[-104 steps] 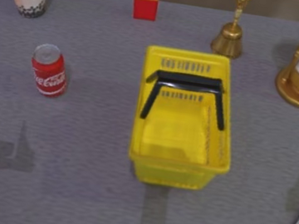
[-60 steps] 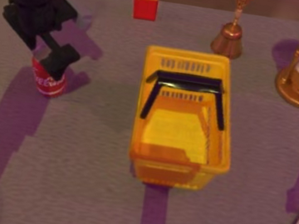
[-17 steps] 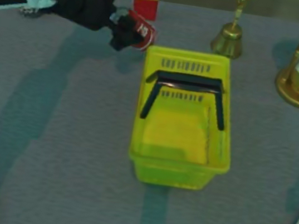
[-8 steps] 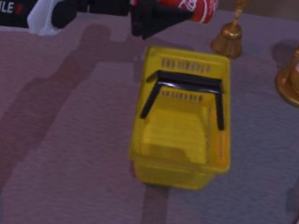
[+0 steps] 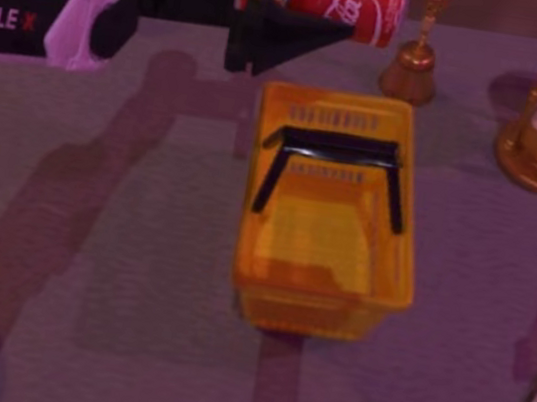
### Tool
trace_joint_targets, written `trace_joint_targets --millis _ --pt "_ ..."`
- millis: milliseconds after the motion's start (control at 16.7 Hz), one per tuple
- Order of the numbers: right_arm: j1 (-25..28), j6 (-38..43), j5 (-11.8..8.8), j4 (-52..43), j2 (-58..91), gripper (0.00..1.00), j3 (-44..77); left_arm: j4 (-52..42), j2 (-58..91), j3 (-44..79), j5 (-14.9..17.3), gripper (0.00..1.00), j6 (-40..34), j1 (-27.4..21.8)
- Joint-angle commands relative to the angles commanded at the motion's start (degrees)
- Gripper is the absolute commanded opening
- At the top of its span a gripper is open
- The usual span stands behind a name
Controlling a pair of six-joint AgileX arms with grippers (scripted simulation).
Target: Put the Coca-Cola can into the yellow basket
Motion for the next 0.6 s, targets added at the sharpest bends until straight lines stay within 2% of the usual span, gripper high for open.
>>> trace_joint_targets --millis 300,600 --pt "0.0 0.0 0.0 0.0 0.0 1.00 0.0 2.2 2.2 -0.3 0.1 0.00 0.1 0.4" --pt "0.0 0.0 0.0 0.0 0.0 1.00 0.0 14.7 10.4 -3.5 0.2 0.00 -0.2 1.2"
